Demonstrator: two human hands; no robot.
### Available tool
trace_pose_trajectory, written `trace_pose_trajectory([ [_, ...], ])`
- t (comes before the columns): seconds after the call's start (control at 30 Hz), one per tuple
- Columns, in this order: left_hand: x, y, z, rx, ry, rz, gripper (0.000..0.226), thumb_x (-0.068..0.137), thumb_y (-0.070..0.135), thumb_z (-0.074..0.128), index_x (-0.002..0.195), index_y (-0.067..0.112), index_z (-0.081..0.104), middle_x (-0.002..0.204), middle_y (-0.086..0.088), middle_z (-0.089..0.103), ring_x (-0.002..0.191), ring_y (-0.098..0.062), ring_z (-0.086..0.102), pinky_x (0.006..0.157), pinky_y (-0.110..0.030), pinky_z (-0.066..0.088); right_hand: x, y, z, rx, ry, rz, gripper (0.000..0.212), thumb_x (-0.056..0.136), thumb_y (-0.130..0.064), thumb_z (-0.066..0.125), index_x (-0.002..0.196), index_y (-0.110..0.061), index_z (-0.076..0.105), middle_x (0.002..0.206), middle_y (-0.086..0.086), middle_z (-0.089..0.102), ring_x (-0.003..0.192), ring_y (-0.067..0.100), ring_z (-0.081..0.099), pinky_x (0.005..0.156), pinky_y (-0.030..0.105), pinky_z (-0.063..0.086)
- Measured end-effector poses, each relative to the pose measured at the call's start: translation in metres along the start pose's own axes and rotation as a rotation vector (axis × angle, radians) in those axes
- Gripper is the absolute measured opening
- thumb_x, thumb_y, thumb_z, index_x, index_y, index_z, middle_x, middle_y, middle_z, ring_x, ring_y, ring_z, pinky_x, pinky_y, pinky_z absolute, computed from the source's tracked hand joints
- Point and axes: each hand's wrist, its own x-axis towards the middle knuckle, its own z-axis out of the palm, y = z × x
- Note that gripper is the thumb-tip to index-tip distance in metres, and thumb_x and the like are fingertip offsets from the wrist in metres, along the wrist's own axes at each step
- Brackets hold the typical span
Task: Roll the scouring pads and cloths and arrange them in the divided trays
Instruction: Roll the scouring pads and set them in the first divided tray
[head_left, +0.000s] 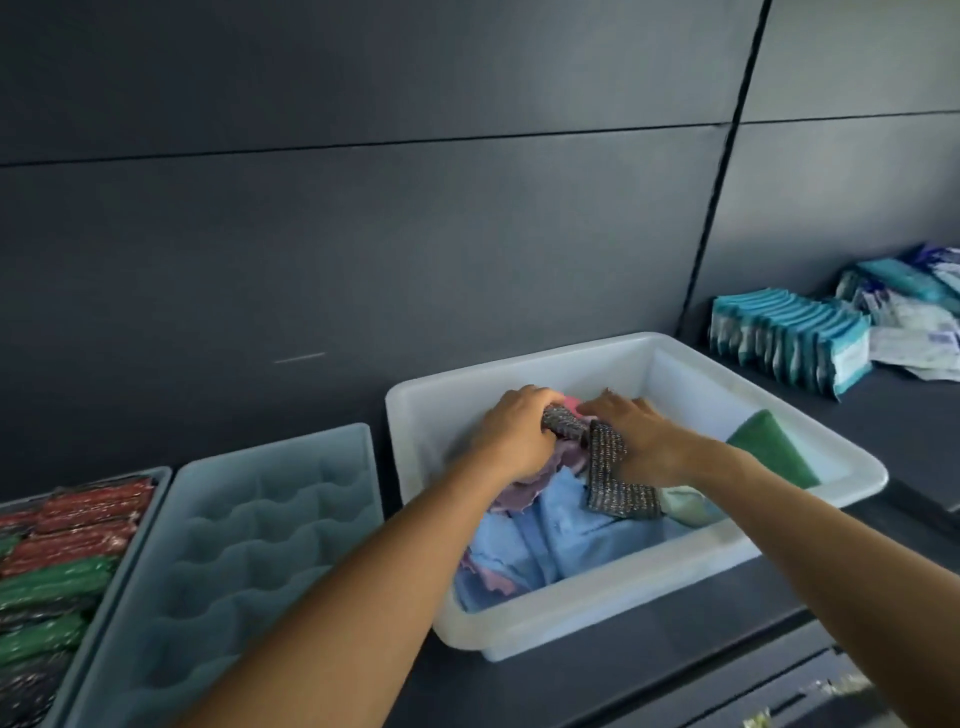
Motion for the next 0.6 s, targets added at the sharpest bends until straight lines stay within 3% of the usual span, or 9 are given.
trace_pose_trajectory([
  [0.13,0.021,0.003,0.020,0.246,-0.069,0.049,0.058,0.082,0.018,0.069,0.136,0.030,0.053,0.142,0.007,0.052,0.134,-0.017,0.039,0.105,-0.036,0.037,0.008,0.002,0.005,-0.147,-0.030,-0.001,0.088,0.075,-0.011,0.062,0.150,-0.029,0.018,0.147,0.003,0.035,0.140,0.029,0.023,0.109,0.052,0.030],
  [0.2,0.026,0.001,0.026,0.355,-0.045,0.054,0.053,0.082,0.027,0.072,0.131,0.036,0.056,0.139,0.010,0.054,0.132,-0.017,0.040,0.101,-0.035,0.038,0.010,0.001,0.003,-0.242,0.031,-0.011,0.080,0.074,-0.018,0.066,0.144,-0.025,0.028,0.141,0.002,0.046,0.134,0.027,0.032,0.104,0.048,0.033],
  [0.27,0.029,0.001,0.027,0.408,0.006,0.061,0.038,0.086,0.024,0.066,0.121,0.037,0.062,0.130,0.007,0.060,0.126,-0.019,0.047,0.096,-0.035,0.038,0.008,0.002,-0.001,-0.293,0.095,-0.030,0.070,0.072,-0.025,0.070,0.135,-0.024,0.041,0.131,0.000,0.055,0.125,0.024,0.042,0.097,0.041,0.036],
  [0.33,0.032,-0.002,0.024,0.410,0.045,0.076,0.030,0.090,0.023,0.060,0.117,0.036,0.065,0.121,0.005,0.064,0.122,-0.021,0.050,0.093,-0.035,0.039,0.004,0.005,-0.009,-0.271,0.141,-0.035,0.048,0.071,-0.031,0.073,0.116,-0.025,0.058,0.114,-0.001,0.063,0.113,0.022,0.053,0.087,0.034,0.036],
  [0.4,0.032,-0.003,0.014,0.315,0.069,0.033,0.025,0.092,0.029,0.059,0.116,0.034,0.066,0.117,0.001,0.065,0.118,-0.024,0.054,0.091,-0.036,0.042,-0.004,0.005,-0.018,-0.150,0.159,-0.026,0.025,0.071,-0.033,0.075,0.092,-0.023,0.065,0.093,-0.003,0.066,0.095,0.021,0.061,0.075,0.029,0.038],
  [0.47,0.028,-0.006,-0.001,0.169,0.105,-0.043,0.021,0.092,0.030,0.060,0.112,0.025,0.068,0.116,-0.004,0.065,0.114,-0.028,0.057,0.091,-0.037,0.046,-0.014,0.004,-0.027,0.078,0.186,0.003,0.021,0.072,-0.028,0.078,0.075,-0.016,0.061,0.072,-0.002,0.059,0.072,0.019,0.059,0.061,0.027,0.039],
  [0.6,-0.006,-0.016,-0.042,-0.153,0.212,-0.120,0.023,0.091,0.031,0.062,0.101,0.010,0.067,0.099,-0.009,0.070,0.094,-0.028,0.065,0.086,-0.041,0.051,-0.031,-0.015,-0.036,0.640,0.390,0.065,0.021,0.076,-0.019,0.079,0.070,-0.012,0.060,0.059,-0.002,0.054,0.048,0.009,0.049,0.045,0.020,0.039],
])
